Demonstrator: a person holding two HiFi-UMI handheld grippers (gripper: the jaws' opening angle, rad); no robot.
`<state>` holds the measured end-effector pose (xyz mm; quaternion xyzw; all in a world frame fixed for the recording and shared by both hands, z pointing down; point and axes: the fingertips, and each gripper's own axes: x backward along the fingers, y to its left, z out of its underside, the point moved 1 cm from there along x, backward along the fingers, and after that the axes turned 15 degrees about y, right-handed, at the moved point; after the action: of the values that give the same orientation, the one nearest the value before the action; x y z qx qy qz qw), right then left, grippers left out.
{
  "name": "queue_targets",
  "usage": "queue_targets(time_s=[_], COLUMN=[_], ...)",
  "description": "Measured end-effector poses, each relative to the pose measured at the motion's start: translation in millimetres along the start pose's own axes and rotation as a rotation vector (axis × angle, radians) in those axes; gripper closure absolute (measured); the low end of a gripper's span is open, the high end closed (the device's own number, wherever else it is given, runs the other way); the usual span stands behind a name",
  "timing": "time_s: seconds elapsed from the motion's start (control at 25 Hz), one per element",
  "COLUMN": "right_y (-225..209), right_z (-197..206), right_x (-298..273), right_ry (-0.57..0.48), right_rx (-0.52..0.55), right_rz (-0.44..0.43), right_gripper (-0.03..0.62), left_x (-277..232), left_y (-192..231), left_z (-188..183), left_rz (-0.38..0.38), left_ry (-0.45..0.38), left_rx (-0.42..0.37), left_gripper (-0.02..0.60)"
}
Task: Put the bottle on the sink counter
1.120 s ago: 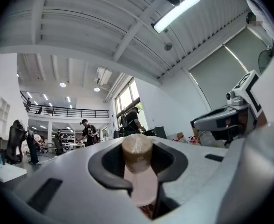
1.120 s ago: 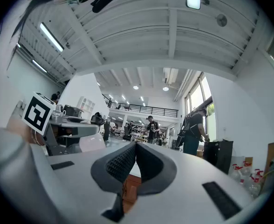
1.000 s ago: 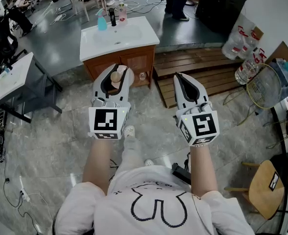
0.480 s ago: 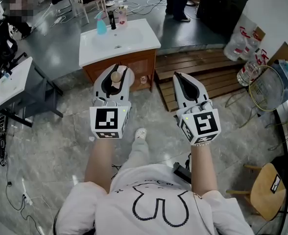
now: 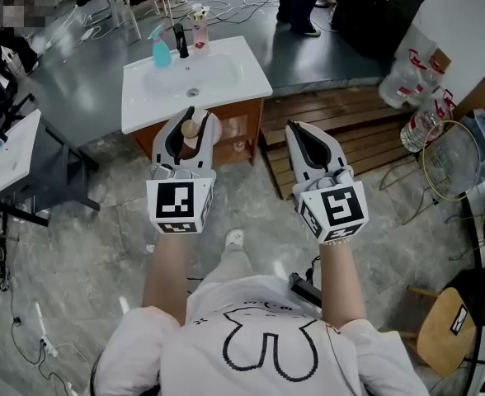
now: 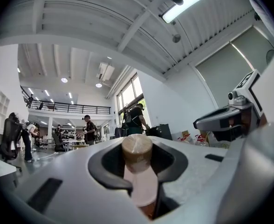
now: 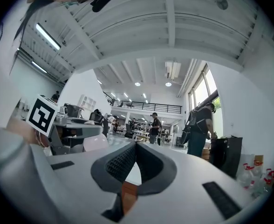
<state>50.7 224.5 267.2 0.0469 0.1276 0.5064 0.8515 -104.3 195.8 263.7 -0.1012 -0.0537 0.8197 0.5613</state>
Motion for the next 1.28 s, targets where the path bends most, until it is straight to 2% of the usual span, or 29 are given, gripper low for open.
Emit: queue_targets(time_s=[0.32,0.56,0.88,1.28], right_y=[-47,-70,-83,-111], right_z=[2,-5,-7,10], right_x=[-106,-171,-219,-272], right_ry=[0.04,0.056,0.065,0.058], right_rx=[-0.027,-0.03,-0.039,-0.094], right_rz=[-0.008,-0.006,-0.01,-0.045], right_gripper=[0.566,0.566,0.566,0.566], left_x=[-105,-166,-199,-247], left_y=[42,76,104,121], left_z=[7,11,13,21], left_rz=[0.029,0.039,0.027,-0.002], left_ry=[0.03,0.037,0.038,0.06], left_rx=[0.012,0.022,0.03,0.022], left_gripper=[0.465,0.465,0.465,0.465])
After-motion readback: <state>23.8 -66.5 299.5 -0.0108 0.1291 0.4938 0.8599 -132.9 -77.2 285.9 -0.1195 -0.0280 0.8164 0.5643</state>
